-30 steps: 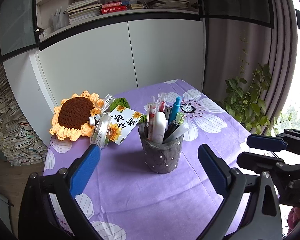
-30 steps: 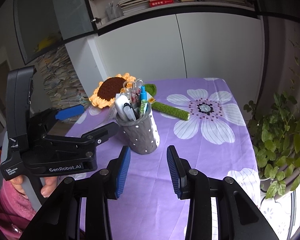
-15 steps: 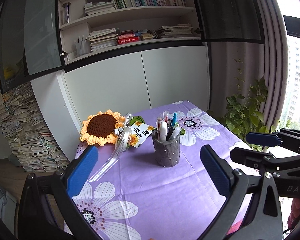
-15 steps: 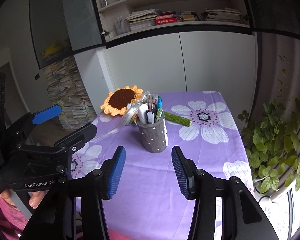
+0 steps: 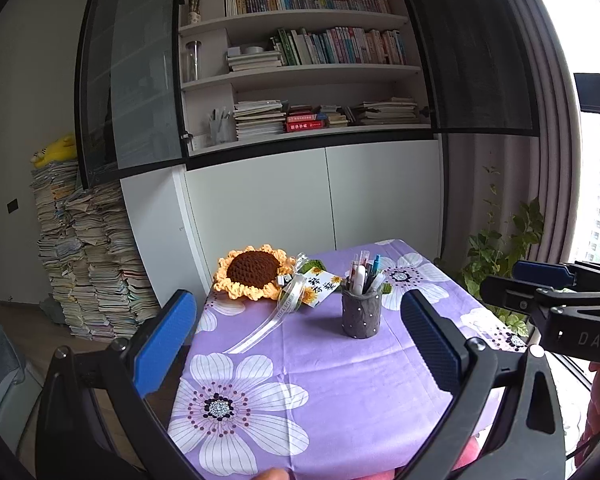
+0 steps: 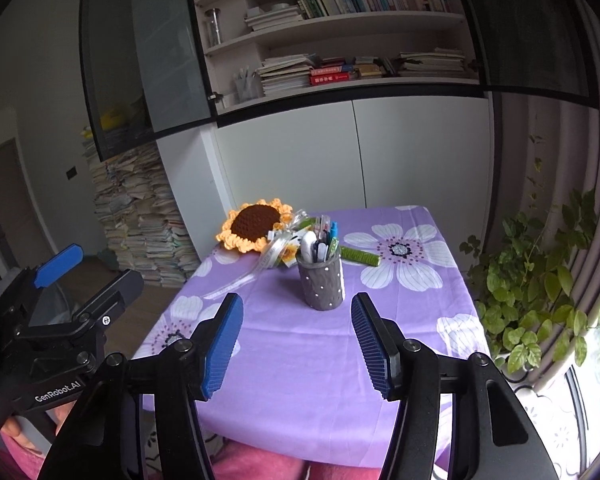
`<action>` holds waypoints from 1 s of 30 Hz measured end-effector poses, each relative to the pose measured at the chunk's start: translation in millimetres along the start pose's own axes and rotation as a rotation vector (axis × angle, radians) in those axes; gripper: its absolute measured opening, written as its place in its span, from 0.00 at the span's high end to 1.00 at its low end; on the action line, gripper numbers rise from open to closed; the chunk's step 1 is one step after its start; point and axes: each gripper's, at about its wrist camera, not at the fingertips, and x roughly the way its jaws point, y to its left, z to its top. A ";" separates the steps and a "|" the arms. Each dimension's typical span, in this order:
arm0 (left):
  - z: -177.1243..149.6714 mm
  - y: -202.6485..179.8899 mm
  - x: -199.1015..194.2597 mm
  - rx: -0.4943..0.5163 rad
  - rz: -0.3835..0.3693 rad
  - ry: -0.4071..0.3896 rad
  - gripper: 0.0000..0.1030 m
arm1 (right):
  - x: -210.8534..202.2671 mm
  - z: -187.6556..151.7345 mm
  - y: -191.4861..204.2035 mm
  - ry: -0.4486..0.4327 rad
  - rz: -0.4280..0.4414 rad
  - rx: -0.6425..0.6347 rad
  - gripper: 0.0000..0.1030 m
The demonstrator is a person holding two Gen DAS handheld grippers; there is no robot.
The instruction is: Organize stationery
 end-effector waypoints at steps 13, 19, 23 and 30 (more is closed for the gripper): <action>16.7 10.8 -45.0 -0.050 0.011 -0.065 0.01 | -61.6 5.3 42.3 -0.209 0.002 -0.106 0.16; 23.2 9.6 -51.8 -0.065 0.010 -0.077 0.01 | -77.2 9.5 49.7 -0.259 -0.014 -0.123 0.16; 24.7 7.4 -56.0 -0.061 0.043 -0.096 0.01 | -86.9 17.6 44.5 -0.309 -0.051 -0.087 0.10; 24.6 9.9 -57.8 -0.066 0.058 -0.099 0.01 | -83.0 19.7 40.5 -0.328 -0.104 -0.075 0.08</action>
